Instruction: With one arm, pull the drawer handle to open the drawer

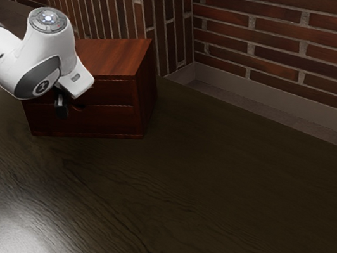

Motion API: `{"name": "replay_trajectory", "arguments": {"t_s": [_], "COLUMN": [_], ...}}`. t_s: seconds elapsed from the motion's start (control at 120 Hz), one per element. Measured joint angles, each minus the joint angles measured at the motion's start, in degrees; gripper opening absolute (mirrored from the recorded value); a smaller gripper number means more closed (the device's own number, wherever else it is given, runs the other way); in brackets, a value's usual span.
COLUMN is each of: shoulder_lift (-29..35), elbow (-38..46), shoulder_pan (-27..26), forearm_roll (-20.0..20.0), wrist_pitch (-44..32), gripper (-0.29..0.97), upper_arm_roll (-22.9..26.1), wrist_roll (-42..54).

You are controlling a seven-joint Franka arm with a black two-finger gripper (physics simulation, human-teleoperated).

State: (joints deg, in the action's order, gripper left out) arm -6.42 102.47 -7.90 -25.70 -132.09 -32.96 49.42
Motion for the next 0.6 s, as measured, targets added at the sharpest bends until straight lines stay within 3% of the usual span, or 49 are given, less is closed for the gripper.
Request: {"name": "replay_trajectory", "arguments": {"t_s": [0.6], "shoulder_lift": [-6.5], "elbow": [-4.6], "shoulder_pan": [2.0], "forearm_roll": [5.5], "wrist_pitch": [-0.7], "gripper": [0.69], "upper_arm_roll": [1.1], "wrist_roll": [2.5]}}
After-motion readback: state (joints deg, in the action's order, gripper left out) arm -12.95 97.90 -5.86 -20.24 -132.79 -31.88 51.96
